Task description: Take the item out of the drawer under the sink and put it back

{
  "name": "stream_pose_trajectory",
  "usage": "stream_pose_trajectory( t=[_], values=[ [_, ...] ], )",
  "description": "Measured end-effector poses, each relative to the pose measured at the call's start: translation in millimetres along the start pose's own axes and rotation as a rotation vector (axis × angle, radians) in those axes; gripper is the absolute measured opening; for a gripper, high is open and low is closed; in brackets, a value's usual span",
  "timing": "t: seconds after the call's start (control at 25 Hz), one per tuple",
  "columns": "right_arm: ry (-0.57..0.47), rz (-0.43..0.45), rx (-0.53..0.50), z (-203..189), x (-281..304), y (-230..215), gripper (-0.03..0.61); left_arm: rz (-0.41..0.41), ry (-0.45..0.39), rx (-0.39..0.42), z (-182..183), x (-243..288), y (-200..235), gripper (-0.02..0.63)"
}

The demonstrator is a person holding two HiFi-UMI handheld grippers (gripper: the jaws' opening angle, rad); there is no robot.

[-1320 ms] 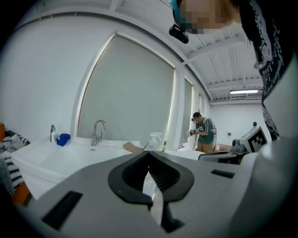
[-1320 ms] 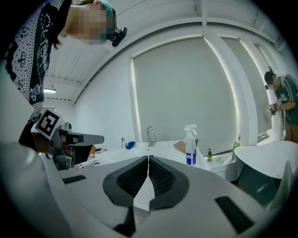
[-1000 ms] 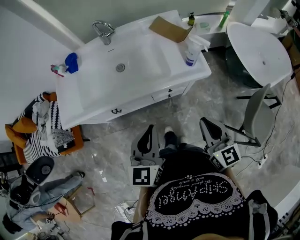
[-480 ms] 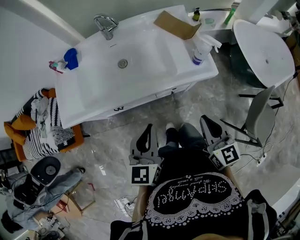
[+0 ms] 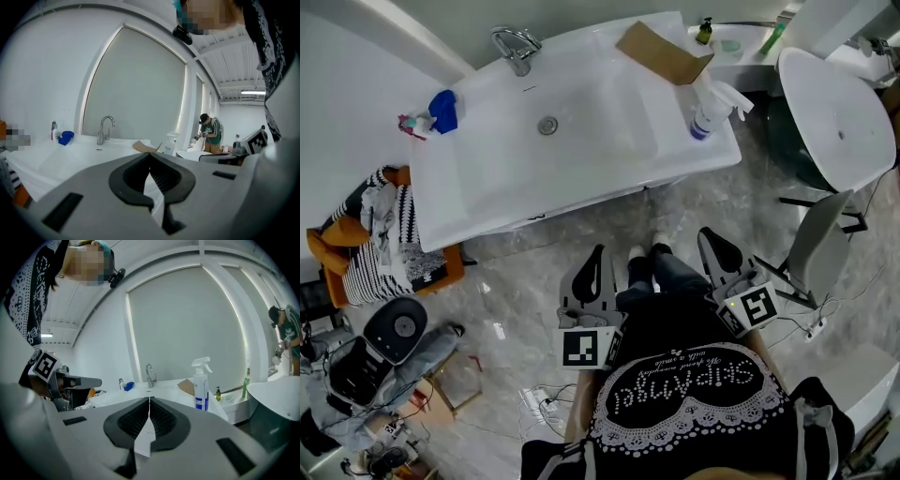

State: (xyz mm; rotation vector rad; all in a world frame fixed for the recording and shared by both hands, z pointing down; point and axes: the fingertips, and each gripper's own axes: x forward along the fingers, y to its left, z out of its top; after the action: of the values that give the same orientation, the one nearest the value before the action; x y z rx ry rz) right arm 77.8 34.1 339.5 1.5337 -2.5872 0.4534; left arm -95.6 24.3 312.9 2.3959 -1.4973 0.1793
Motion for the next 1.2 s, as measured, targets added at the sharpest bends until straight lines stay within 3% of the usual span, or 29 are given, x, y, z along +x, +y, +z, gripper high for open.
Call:
stream_pose_trajectory(
  t=[0.72, 1.2],
  values=[
    [-0.011, 0.101, -0.032, 12.7, 7.6, -47.6, 0.018, 0.073, -0.036, 0.013, 2.4, 29.2, -35.6, 0.003],
    [-0.015, 0.043, -0.033, 11.5, -4.0, -37.7, 0.018, 0.024, -0.041, 0.030, 9.4, 23.2, -32.0, 0.003]
  ],
)
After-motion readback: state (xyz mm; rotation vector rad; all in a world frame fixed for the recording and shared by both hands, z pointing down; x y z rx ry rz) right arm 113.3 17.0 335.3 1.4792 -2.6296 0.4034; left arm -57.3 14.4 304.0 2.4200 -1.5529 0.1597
